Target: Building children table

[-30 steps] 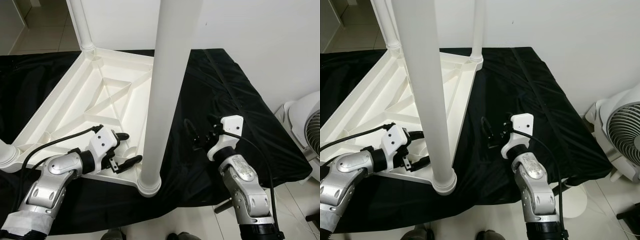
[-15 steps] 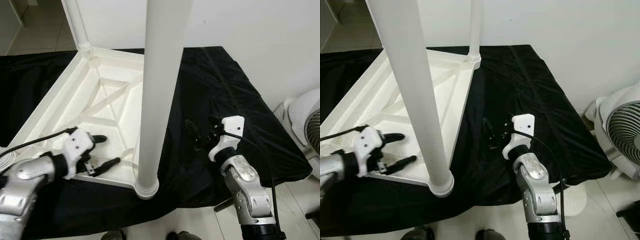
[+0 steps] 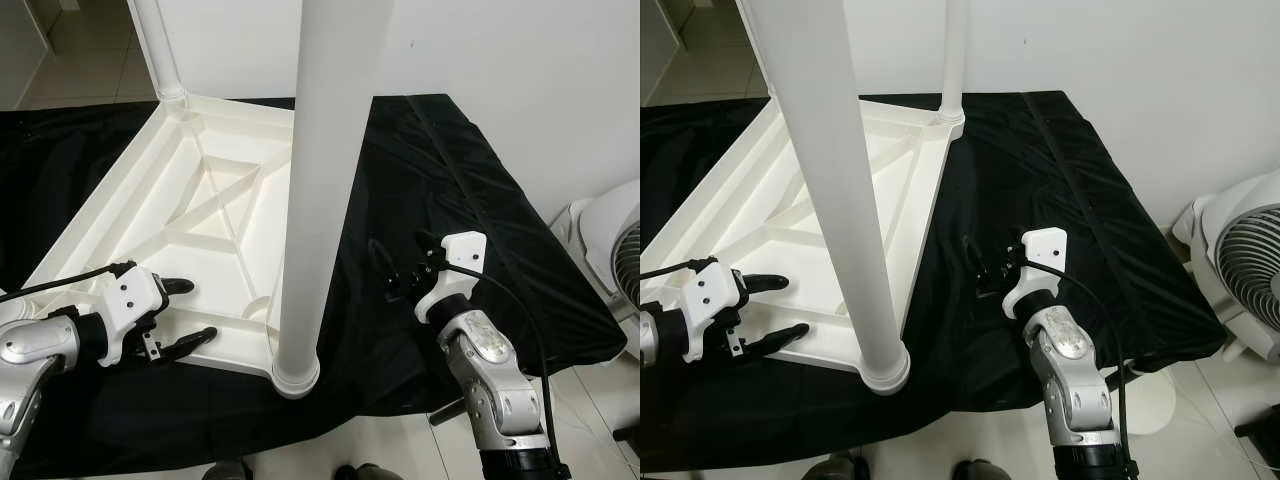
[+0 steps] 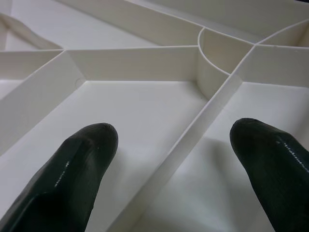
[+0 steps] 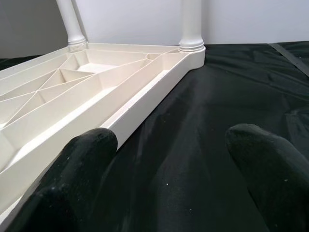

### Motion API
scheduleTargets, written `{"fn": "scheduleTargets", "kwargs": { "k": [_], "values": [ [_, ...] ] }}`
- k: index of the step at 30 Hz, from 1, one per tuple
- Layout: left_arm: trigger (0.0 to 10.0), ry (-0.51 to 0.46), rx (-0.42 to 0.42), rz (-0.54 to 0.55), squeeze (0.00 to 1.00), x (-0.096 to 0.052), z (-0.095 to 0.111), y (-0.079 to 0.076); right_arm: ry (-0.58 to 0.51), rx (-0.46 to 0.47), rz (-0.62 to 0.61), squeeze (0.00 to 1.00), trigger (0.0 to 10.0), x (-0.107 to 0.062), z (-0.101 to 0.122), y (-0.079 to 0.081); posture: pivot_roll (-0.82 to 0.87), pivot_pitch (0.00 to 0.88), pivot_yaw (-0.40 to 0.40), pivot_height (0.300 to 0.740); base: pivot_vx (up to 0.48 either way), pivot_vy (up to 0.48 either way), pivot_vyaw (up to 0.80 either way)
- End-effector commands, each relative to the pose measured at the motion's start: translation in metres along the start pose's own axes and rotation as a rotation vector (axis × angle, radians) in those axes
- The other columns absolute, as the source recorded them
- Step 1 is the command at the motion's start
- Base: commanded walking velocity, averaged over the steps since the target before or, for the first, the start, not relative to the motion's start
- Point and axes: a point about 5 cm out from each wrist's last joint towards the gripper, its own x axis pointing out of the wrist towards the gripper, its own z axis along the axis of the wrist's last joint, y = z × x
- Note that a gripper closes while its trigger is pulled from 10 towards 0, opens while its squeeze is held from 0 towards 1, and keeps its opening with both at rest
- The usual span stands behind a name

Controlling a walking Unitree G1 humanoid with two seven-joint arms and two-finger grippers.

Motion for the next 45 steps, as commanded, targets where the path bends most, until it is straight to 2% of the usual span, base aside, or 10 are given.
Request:
{"fn": "scheduleTargets", "kwargs": {
  "k": [1, 3, 6, 17, 19, 21, 22, 23, 37, 45],
  "values": [
    [10.0, 0.058, -0.035, -0.064, 0.0, 0.007, -0.014, -0.012, -0.001, 0.001, 0.011, 0.0, 10.0, 0.0, 0.001, 0.002, 0.13, 0.112, -0.01, 0.74, 0.0, 0.0, 0.0],
    [10.0, 0.062, -0.022, -0.066, 0.0, 0.008, -0.015, -0.011, -0.001, 0.0, 0.011, 0.0, 10.0, 0.0, 0.001, 0.001, 0.13, 0.113, -0.01, 0.74, 0.0, 0.0, 0.0],
    [10.0, 0.113, 0.003, -0.068, 0.0, 0.018, -0.019, -0.006, -0.003, -0.006, 0.009, 0.0, 10.0, 0.0, 0.002, 0.001, 0.12, 0.114, -0.008, 0.74, 0.0, 0.0, 0.0],
    [10.0, 0.163, -0.053, -0.046, 0.0, 0.03, -0.022, 0.016, 0.001, -0.008, 0.005, 0.0, 10.0, -0.003, 0.002, 0.001, 0.11, 0.12, 0.005, 0.74, 0.0, 0.0, 0.0],
    [6.8, 0.167, -0.052, -0.049, 0.0, 0.029, -0.023, 0.017, 0.001, -0.009, 0.003, 0.0, 10.0, -0.003, 0.002, 0.001, 0.11, 0.122, 0.009, 0.74, 0.0, 0.0, 0.0],
    [2.5, 0.17, -0.054, -0.045, 0.0, 0.028, -0.024, 0.019, 0.002, -0.01, 0.0, 0.0, 10.0, -0.004, 0.002, 0.001, 0.11, 0.121, 0.012, 0.74, 0.0, 0.0, 0.0],
    [2.5, 0.167, -0.057, -0.037, 0.0, 0.027, -0.024, 0.02, 0.002, -0.009, -0.001, 0.0, 10.0, -0.004, 0.002, 0.001, 0.11, 0.121, 0.012, 0.74, 0.0, 0.0, 0.0],
    [0.0, 0.163, -0.068, -0.02, 0.0, 0.026, -0.024, 0.023, 0.002, -0.008, -0.002, 0.0, 10.0, -0.004, 0.001, 0.001, 0.11, 0.12, 0.013, 0.74, 0.0, 0.0, 0.0],
    [0.0, 0.142, -0.132, 0.056, 0.0, 0.02, -0.028, 0.024, -0.001, 0.0, 0.007, 0.0, 10.0, -0.002, 0.001, 0.004, 0.12, 0.105, 0.005, 0.74, 0.0, 0.0, 0.0],
    [0.0, 0.103, -0.142, 0.105, 0.0, 0.024, -0.025, 0.026, -0.001, -0.005, 0.016, 0.0, 10.0, 0.0, 0.001, 0.005, 0.12, 0.097, -0.003, 0.74, 0.0, 0.0, 0.0]
  ]
}}
